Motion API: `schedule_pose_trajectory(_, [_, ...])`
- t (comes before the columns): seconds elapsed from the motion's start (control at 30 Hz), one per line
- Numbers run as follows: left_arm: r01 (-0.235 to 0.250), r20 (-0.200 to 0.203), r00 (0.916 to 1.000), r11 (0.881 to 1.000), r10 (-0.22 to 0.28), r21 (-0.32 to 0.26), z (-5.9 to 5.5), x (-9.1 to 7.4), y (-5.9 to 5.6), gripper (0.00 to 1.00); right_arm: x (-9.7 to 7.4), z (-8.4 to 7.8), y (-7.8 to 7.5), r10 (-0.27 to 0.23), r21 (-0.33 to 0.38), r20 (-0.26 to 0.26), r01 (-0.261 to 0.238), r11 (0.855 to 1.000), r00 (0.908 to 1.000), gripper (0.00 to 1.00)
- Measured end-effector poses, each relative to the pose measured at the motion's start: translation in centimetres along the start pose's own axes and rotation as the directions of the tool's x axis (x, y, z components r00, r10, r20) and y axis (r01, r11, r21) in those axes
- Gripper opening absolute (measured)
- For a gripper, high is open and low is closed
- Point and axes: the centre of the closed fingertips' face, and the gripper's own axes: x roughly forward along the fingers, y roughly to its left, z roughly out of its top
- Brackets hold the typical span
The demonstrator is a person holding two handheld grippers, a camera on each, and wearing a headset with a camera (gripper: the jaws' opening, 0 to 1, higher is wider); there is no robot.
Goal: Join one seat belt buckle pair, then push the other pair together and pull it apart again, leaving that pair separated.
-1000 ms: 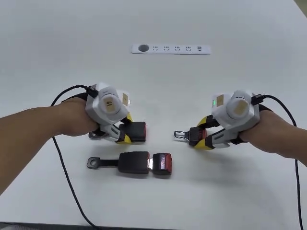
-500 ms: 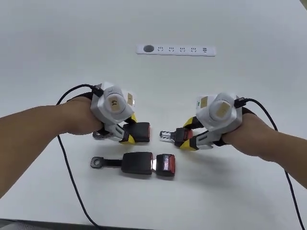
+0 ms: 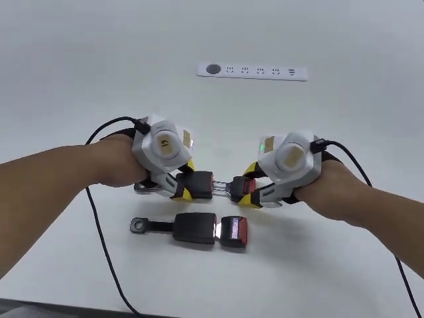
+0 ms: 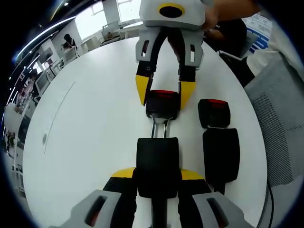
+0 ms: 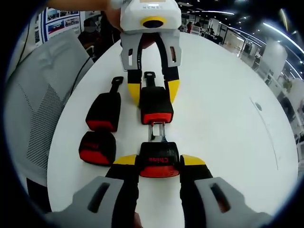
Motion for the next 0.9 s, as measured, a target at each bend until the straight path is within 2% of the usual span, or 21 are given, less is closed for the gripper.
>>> schedule_pose_trajectory(0.13, [0.004, -0.001, 1.0000, 1.000, -0.004, 0.006, 0.1, 0.0, -0.1, 0.33, 0.3, -0.1, -0.3, 0.009, -0.067, -0.017, -0.010, 0.998, 0.9998, 0.31])
schedule_pose_trajectory(0.27, [0.013, -0.001, 0.9999, 1.000, -0.013, 0.021, 0.5, -0.2, -0.5, 0.33, 0.3, 0.4, -0.1, 0.018, -0.089, -0.021, -0.020, 0.996, 0.9996, 0.31])
schedule_pose_trajectory(0.33, [0.015, 0.000, 0.9999, 1.000, -0.015, 0.026, 0.6, -0.2, -0.5, 0.33, 0.8, 0.4, -0.3, 0.032, -0.071, -0.009, -0.033, 0.997, 0.9994, 0.31])
schedule_pose_trajectory(0.4, [0.017, 0.003, 0.9998, 0.999, -0.017, 0.033, 0.7, -0.2, -0.5, 0.33, 1.0, 0.8, -0.1, 0.054, -0.019, 0.020, -0.053, 0.998, 0.9983, 0.31])
schedule_pose_trajectory(0.43, [0.016, 0.002, 0.9999, 0.999, -0.016, 0.031, 0.7, -0.2, -0.5, 0.33, 0.8, 0.5, -0.3, 0.055, -0.018, 0.011, -0.055, 0.998, 0.9984, 0.31])
schedule_pose_trajectory(0.47, [0.018, 0.006, 0.9998, 0.999, -0.018, 0.031, 0.7, -0.2, -0.5, 0.33, 0.8, 0.6, -0.3, 0.070, 0.000, 0.033, -0.070, 0.998, 0.9970, 0.31])
schedule_pose_trajectory(0.57, [0.017, 0.012, 0.9998, 0.999, -0.018, 0.036, 0.7, -0.2, -0.5, 0.33, 1.2, 0.2, -0.7, 0.083, 0.005, 0.041, -0.083, 0.997, 0.9957, 0.30])
schedule_pose_trajectory(0.67, [0.018, 0.013, 0.9997, 0.999, -0.018, 0.037, 0.7, -0.2, -0.4, 0.33, 1.0, 0.6, -0.4, 0.093, 0.012, 0.049, -0.094, 0.996, 0.9945, 0.30])
schedule_pose_trajectory(0.9, [0.018, 0.016, 0.9997, 0.999, -0.019, 0.026, 0.7, -0.3, -0.4, 0.32, 1.2, 0.8, -0.3, 0.087, 0.008, 0.054, -0.088, 0.996, 0.9947, 0.29])
